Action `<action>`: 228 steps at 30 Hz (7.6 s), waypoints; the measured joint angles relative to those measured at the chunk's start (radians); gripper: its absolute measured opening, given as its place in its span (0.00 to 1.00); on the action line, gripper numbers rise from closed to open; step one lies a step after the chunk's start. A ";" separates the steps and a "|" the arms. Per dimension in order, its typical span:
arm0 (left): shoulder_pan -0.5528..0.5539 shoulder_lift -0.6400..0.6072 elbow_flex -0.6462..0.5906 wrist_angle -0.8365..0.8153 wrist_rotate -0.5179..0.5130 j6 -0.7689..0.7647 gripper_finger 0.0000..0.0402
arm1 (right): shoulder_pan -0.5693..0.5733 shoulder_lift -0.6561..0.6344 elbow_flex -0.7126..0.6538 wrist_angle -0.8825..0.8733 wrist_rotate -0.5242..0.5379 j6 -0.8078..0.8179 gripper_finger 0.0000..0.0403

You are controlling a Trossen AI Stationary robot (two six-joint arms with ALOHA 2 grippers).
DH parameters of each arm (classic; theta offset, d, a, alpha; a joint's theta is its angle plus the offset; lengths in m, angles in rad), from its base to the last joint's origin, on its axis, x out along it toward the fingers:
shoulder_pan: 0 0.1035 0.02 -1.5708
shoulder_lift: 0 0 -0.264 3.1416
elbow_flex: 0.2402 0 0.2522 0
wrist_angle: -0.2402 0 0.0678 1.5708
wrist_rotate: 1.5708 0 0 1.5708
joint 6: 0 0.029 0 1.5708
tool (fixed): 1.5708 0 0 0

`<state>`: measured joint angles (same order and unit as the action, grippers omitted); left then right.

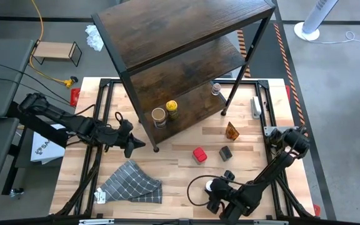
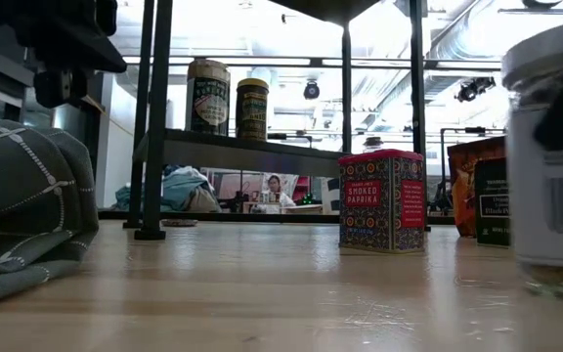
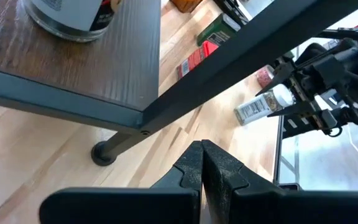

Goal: Shelf spices
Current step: Remove the white seasoning bottle from the shelf, then remove the yellow seasoning bottle from the shelf, then adjust the shelf

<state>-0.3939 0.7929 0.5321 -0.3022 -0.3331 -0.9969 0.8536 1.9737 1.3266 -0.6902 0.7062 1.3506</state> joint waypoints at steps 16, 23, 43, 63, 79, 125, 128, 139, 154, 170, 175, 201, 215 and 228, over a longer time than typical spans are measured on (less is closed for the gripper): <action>0.001 -0.006 0.000 -0.057 0.038 -0.018 0.00 | -0.097 -0.144 0.002 -0.027 -0.280 -0.232 0.68; 0.001 -0.060 0.000 -0.096 -0.028 -0.012 0.00 | -0.122 -0.328 0.002 -0.127 -0.175 -0.294 0.69; 0.067 -0.232 0.000 -0.216 -0.184 0.142 0.00 | -0.787 -0.256 0.000 0.516 -0.085 -0.791 0.69; 0.307 -0.230 0.000 -0.144 0.084 0.206 0.00 | -0.951 -0.226 0.001 0.640 -0.346 -1.112 0.69; 0.375 -0.186 0.000 -0.045 0.260 0.317 0.00 | -1.007 -0.210 0.001 0.649 -0.542 -1.194 0.69; 0.329 -0.309 -0.076 0.086 0.318 0.219 0.00 | -0.556 -0.392 0.000 0.112 -0.059 -0.494 0.50; 0.329 -0.277 -0.090 0.051 0.318 0.291 0.00 | -0.578 -0.377 0.000 0.143 -0.038 -0.617 0.50; 0.227 -0.267 -0.060 -0.015 0.435 0.115 0.00 | -0.430 -0.358 0.001 0.254 -0.147 -0.757 0.50; 0.018 -0.250 -0.060 -0.040 -0.269 0.094 0.00 | -0.378 -0.210 0.000 0.364 -0.078 -0.662 0.50; 0.023 -0.316 -0.091 -0.035 -0.412 0.251 0.00 | -0.524 0.049 0.002 0.726 -0.418 -0.836 0.61; 0.023 -0.362 -0.091 -0.009 -0.425 0.332 0.00 | -0.532 0.002 0.000 0.673 -0.472 -0.928 0.82; -0.237 0.160 0.092 0.376 -0.281 -0.146 0.00 | -0.460 -0.456 0.002 -0.220 0.359 -0.113 0.75; -0.167 0.243 0.118 0.408 -0.605 -0.229 0.00 | -0.461 -0.456 0.002 -0.219 0.322 -0.137 0.04; -0.131 0.136 0.118 0.116 -1.066 -0.285 0.00 | -0.414 -0.478 0.002 -0.259 0.048 -0.156 0.00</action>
<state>-0.5249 0.9290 0.6498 -0.1858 -1.3993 -1.2822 0.4400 1.4959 1.3281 -0.9492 0.7541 1.1945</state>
